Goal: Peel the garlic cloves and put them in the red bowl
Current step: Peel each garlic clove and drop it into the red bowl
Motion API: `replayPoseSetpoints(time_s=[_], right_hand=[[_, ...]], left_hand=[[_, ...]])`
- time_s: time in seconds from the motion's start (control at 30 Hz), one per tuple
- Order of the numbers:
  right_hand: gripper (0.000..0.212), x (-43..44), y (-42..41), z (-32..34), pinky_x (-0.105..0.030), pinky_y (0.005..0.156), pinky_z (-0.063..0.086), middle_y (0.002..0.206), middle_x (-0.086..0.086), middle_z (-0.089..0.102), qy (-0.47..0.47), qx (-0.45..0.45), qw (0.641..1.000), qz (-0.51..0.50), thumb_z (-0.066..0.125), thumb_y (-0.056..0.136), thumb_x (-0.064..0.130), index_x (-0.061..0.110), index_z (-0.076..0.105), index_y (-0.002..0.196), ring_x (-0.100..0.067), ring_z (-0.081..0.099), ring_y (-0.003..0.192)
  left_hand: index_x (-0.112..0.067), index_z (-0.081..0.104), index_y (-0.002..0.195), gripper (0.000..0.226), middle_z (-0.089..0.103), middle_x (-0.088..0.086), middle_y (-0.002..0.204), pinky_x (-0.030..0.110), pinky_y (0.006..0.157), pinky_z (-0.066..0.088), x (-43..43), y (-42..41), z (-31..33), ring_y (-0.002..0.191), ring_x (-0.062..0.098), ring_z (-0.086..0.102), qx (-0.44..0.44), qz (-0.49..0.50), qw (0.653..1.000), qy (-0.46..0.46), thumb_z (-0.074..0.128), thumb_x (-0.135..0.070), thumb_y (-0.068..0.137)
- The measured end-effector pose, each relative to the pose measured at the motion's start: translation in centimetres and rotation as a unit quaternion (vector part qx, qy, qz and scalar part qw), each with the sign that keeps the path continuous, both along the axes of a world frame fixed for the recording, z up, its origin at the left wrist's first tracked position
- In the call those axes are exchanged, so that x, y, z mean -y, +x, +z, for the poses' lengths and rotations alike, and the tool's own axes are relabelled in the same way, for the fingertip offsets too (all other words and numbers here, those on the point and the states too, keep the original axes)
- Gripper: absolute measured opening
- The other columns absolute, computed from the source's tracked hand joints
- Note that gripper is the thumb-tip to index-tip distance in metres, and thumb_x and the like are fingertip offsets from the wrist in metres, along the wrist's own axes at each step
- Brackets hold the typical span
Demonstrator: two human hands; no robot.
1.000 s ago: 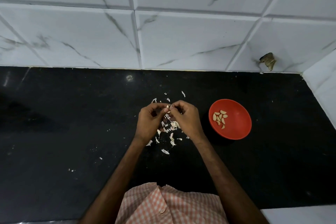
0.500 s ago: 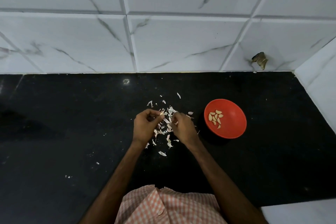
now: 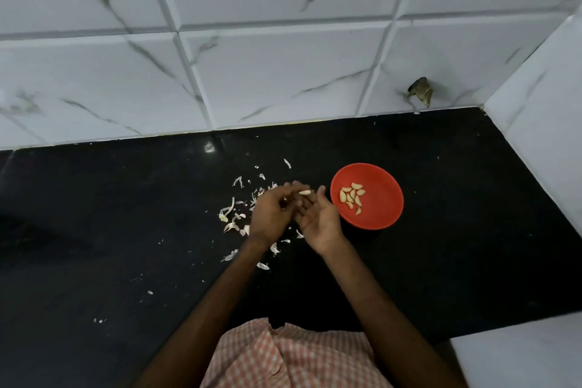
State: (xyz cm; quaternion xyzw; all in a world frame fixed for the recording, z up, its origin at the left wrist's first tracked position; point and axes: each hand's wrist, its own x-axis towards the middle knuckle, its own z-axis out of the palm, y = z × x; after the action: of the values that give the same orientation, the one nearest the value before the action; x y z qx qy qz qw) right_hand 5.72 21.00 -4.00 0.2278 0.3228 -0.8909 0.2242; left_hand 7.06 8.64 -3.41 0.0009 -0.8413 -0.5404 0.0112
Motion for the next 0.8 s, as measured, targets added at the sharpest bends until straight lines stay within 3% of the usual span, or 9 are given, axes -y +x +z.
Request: replayPoseSetpoints(time_s=[0.13, 0.23, 0.37, 0.43, 0.5, 0.57, 0.67, 0.73, 0.8], right_hand=[[0.054, -3.7, -1.1, 0.9, -0.03, 0.076, 0.06, 0.12, -0.018, 0.07, -0.046, 0.019, 0.993, -0.103, 0.03, 0.11, 0.039, -0.001, 0.064, 0.12, -0.026, 0.069, 0.108], [0.054, -6.3, -1.8, 1.0, -0.037, 0.097, 0.055, 0.129, -0.021, 0.065, -0.027, 0.022, 0.991, -0.127, 0.033, 0.109, 0.041, -0.002, 0.061, 0.124, -0.03, 0.063, 0.12], [0.059, -9.5, -2.6, 1.3, -0.041, 0.122, 0.026, 0.151, -0.01, 0.052, 0.094, 0.003, 0.991, -0.092, 0.029, 0.107, 0.051, 0.01, 0.054, 0.141, -0.024, 0.04, 0.145], [0.058, -10.1, -2.8, 1.4, -0.043, 0.125, 0.012, 0.16, -0.004, 0.04, 0.185, -0.011, 0.981, -0.049, 0.03, 0.106, 0.053, 0.018, 0.052, 0.146, -0.022, 0.026, 0.152], [0.052, -10.1, -2.7, 1.0, -0.038, 0.122, 0.013, 0.162, -0.001, 0.035, 0.255, -0.048, 0.966, -0.016, 0.034, 0.106, 0.051, 0.023, 0.051, 0.147, -0.019, 0.022, 0.153], [0.043, -9.4, -2.2, 0.3, -0.03, 0.116, 0.024, 0.158, 0.0, 0.042, 0.357, -0.144, 0.923, 0.0, 0.043, 0.107, 0.04, 0.022, 0.054, 0.144, -0.016, 0.031, 0.149], [0.039, -7.4, -1.2, -1.2, -0.022, 0.119, 0.028, 0.156, 0.002, 0.043, 0.479, -0.322, 0.811, 0.1, 0.051, 0.107, 0.022, 0.015, 0.053, 0.144, -0.007, 0.034, 0.146], [0.045, -5.4, -0.4, -2.8, -0.025, 0.122, 0.024, 0.161, 0.0, 0.035, 0.51, -0.377, 0.748, 0.197, 0.051, 0.106, 0.018, 0.012, 0.046, 0.15, -0.007, 0.027, 0.149], [0.055, -3.8, 0.2, -4.4, -0.032, 0.126, 0.018, 0.167, -0.003, 0.022, 0.531, -0.389, 0.698, 0.282, 0.052, 0.105, 0.017, 0.01, 0.033, 0.156, -0.012, 0.016, 0.154]], left_hand=[[-0.033, 0.07, 0.127, 0.041, 0.072, -0.004, 0.102, 0.029, 0.083, 0.053, -3.2, -2.1, -0.3, 0.089, 0.012, 0.067, -0.022, -0.066, 0.995, -0.078, 0.062, -0.01, 0.094], [-0.026, 0.07, 0.125, 0.034, 0.075, -0.004, 0.107, 0.029, 0.086, 0.055, -5.1, -3.3, -0.3, 0.094, 0.01, 0.071, -0.023, -0.048, 0.998, -0.012, 0.061, -0.011, 0.096], [-0.019, 0.073, 0.109, 0.02, 0.075, -0.006, 0.088, 0.031, 0.078, 0.057, -4.8, -3.3, -0.4, 0.079, 0.005, 0.069, 0.009, 0.076, 0.994, 0.077, 0.06, -0.008, 0.099], [-0.019, 0.073, 0.107, 0.018, 0.075, -0.008, 0.094, 0.031, 0.081, 0.058, -3.1, -2.4, -1.3, 0.085, 0.002, 0.069, 0.025, 0.121, 0.991, 0.045, 0.061, -0.008, 0.098], [-0.021, 0.073, 0.109, 0.016, 0.073, -0.008, 0.106, 0.027, 0.082, 0.055, -1.1, -1.1, -2.5, 0.095, 0.005, 0.068, 0.025, 0.167, 0.985, -0.03, 0.064, -0.013, 0.098], [-0.022, 0.072, 0.116, 0.021, 0.068, -0.004, 0.118, 0.027, 0.077, 0.05, 0.7, 0.3, -3.6, 0.103, 0.012, 0.064, 0.022, 0.185, 0.973, -0.138, 0.064, -0.017, 0.098], [-0.026, 0.062, 0.136, 0.038, 0.054, 0.002, 0.137, 0.04, 0.089, 0.053, 1.7, 1.9, -5.6, 0.124, 0.023, 0.052, 0.071, 0.109, 0.957, -0.26, 0.064, -0.022, 0.098], [-0.029, 0.053, 0.145, 0.048, 0.044, 0.003, 0.149, 0.047, 0.097, 0.052, 1.5, 2.9, -6.6, 0.135, 0.025, 0.042, 0.109, 0.037, 0.936, -0.333, 0.062, -0.023, 0.099], [-0.025, 0.053, 0.145, 0.048, 0.046, 0.006, 0.147, 0.048, 0.097, 0.053, 1.4, 3.7, -7.5, 0.133, 0.027, 0.043, 0.102, 0.005, 0.921, -0.375, 0.061, -0.017, 0.098]])
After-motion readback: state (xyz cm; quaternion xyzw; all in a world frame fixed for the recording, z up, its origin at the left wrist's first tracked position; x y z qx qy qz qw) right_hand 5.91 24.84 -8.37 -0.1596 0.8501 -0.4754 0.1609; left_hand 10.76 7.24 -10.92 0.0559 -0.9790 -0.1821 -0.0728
